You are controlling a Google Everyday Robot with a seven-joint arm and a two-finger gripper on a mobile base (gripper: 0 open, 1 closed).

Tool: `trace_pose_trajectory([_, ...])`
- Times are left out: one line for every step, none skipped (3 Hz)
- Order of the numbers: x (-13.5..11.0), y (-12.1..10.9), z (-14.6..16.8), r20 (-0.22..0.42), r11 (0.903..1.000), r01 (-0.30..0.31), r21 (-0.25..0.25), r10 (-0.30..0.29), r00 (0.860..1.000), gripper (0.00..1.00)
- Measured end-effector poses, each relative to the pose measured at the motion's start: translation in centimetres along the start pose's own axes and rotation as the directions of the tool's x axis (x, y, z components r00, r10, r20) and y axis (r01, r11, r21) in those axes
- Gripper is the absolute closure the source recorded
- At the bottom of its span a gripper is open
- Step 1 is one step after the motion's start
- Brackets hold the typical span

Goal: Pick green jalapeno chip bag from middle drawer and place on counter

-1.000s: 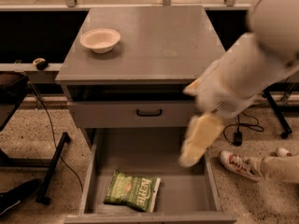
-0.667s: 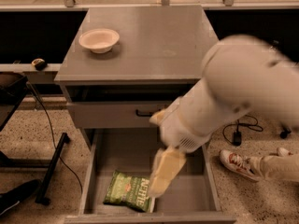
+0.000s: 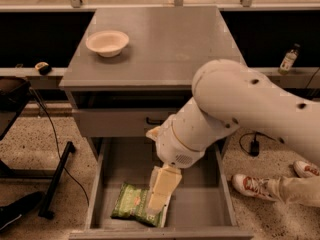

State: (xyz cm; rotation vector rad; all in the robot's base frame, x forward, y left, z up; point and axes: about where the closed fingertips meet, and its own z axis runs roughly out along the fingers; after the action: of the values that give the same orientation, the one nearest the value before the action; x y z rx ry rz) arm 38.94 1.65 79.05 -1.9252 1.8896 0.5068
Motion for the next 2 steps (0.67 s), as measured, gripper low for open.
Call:
trace_pose_trajectory([2.1,-0.5,5.2,0.104,0.9962,-0.014,-0.086,0.023,0.994,0.0])
trace_pose_trajectory([4.4,-1.1,11.9,0.258,0.9958,-0.015,-0.09,0.038,0.965,0.0])
